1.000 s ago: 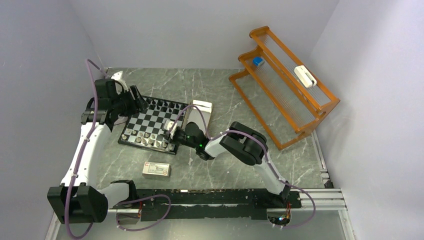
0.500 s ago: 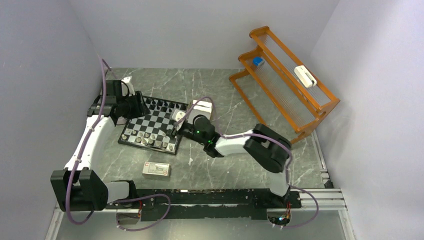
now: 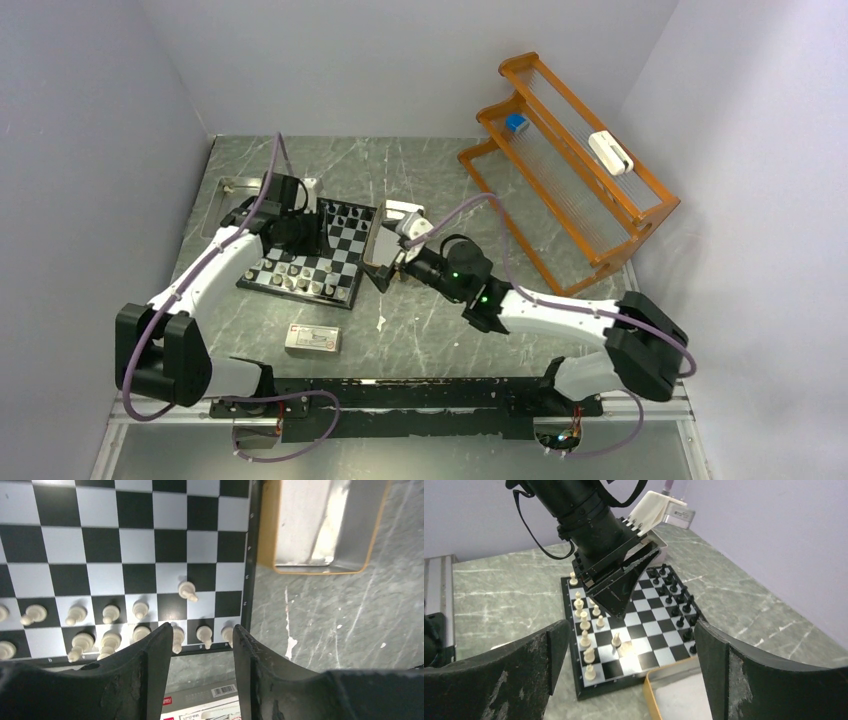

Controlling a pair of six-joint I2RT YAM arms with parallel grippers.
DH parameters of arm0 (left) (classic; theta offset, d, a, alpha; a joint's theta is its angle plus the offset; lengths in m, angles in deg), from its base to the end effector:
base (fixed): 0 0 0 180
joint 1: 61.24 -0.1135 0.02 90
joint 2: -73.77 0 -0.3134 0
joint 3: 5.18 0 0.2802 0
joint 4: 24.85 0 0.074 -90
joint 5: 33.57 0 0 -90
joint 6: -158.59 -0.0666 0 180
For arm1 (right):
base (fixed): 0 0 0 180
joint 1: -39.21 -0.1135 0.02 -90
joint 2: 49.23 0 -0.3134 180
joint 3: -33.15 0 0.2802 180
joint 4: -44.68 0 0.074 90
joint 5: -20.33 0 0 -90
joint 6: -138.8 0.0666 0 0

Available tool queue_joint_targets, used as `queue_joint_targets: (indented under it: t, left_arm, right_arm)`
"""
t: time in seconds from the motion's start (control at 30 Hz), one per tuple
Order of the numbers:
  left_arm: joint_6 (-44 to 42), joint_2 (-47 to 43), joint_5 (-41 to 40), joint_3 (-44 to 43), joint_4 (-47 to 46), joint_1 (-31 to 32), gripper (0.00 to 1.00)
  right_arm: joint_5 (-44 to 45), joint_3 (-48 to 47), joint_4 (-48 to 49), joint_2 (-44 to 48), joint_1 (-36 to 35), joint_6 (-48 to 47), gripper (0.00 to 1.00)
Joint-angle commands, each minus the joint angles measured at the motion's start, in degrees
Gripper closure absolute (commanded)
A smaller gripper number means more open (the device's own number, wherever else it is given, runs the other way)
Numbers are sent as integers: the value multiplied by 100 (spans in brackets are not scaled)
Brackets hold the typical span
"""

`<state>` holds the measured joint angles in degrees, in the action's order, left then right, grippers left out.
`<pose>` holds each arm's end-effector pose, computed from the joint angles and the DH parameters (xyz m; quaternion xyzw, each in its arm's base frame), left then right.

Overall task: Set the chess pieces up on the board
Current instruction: Pick up the chess piece from the chessboard.

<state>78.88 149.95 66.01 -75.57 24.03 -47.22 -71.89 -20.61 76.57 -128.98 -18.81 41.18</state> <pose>0.2929 -0.0846 0.2756 0.0562 0.9482 -0.1415 0.2789 0.1863 0.3033 0.3136 -0.3750 0.5550 0.3278 0.6662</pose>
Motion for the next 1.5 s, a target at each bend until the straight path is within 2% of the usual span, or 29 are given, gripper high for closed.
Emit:
queue_joint_targets:
  t: [0.0, 0.07, 0.17, 0.47, 0.73, 0.97, 1.13, 1.47]
  left_arm:
    - [117, 47, -407, 253, -76, 173, 46]
    - [100, 105, -296, 362, -201, 216, 45]
    - [62, 222, -109, 410, -328, 251, 48]
    - [146, 587, -386, 417, -653, 333, 50]
    - [454, 1017, -597, 204, -569, 441, 60]
    - [609, 1140, -853, 318, -650, 496, 54]
    - [549, 1040, -594, 368, -1011, 556, 61]
    - [532, 1418, -520, 176, -914, 643, 68]
  right_arm:
    - [266, 433, -783, 734, 25, 70, 0]
    - [342, 572, -920, 1105, 26, 96, 0]
    - [383, 614, -1205, 1579, 27, 283, 0]
    - [287, 768, -1680, 2301, 27, 575, 0]
    - [380, 864, -1734, 2520, 24, 410, 0]
    - [445, 870, -1930, 2624, 20, 359, 0]
    - [505, 971, -1853, 2719, 21, 313, 0]
    - [580, 944, -1949, 2719, 26, 299, 0]
